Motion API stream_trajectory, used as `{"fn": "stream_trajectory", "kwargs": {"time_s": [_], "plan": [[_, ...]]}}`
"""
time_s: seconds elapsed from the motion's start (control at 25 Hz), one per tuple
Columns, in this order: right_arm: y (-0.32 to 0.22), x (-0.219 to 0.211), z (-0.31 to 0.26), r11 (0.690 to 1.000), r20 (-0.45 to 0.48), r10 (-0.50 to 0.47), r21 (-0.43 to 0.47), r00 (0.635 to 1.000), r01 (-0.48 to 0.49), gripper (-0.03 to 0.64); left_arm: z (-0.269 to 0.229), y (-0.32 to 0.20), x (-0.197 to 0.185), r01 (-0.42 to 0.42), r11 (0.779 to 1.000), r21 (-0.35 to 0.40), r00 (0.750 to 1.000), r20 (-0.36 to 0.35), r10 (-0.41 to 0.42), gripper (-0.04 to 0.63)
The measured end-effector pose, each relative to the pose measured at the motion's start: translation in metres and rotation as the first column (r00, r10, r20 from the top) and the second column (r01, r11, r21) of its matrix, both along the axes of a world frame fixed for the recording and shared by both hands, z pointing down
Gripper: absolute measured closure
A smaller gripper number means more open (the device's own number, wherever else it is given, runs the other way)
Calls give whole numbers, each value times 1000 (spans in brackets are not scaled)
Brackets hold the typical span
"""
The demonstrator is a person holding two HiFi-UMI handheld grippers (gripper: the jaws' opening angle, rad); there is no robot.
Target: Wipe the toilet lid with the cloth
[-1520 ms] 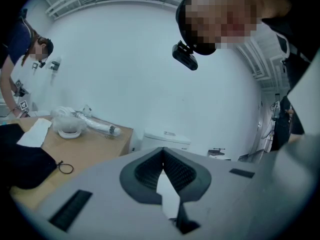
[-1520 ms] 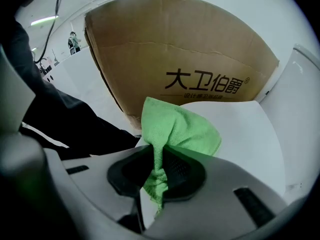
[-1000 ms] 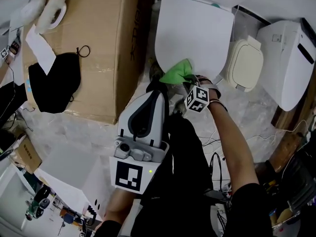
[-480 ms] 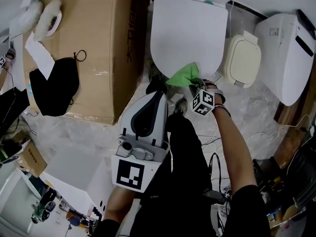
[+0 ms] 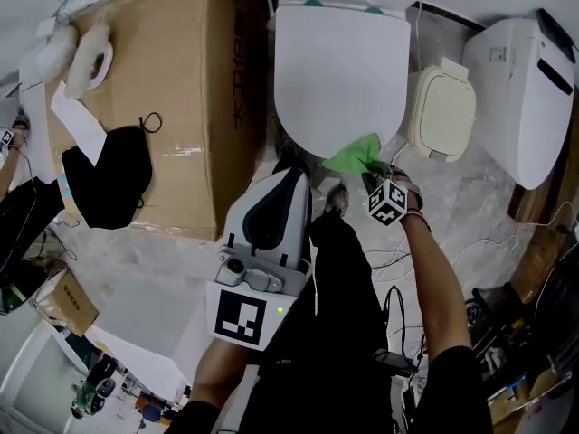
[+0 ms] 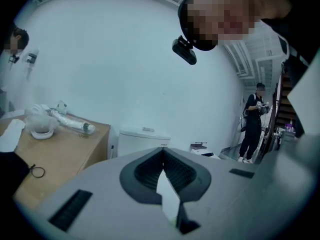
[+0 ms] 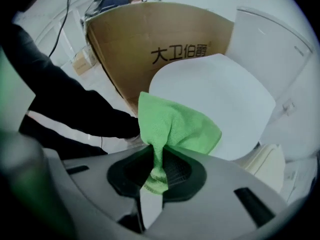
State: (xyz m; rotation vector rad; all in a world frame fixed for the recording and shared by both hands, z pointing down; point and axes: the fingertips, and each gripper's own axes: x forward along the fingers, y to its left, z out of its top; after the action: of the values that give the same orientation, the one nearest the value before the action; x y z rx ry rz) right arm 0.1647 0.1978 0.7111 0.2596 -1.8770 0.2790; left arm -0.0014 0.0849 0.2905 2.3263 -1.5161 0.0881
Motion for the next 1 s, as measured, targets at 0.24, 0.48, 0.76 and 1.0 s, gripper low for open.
{"fn": "stream_trajectory", "kwargs": {"time_s": [0.24, 0.48, 0.76, 1.0], "plan": [[-21, 1, -47, 858, 245, 513, -160, 823, -487, 552, 6, -18, -3, -15, 999, -33, 1000, -16, 15, 597], [-83, -18, -97, 699, 431, 694, -213, 576, -683, 552, 8, -45, -12, -18, 999, -43, 999, -30, 16, 597], [-197, -39, -131, 547, 527, 758, -193, 384, -815, 552, 8, -78, -29, -6, 999, -37, 999, -44, 5, 597], [-287, -44, -130, 485, 521, 771, -105, 367, -868, 552, 13, -106, -43, -20, 998, -53, 999, -50, 18, 597]]}}
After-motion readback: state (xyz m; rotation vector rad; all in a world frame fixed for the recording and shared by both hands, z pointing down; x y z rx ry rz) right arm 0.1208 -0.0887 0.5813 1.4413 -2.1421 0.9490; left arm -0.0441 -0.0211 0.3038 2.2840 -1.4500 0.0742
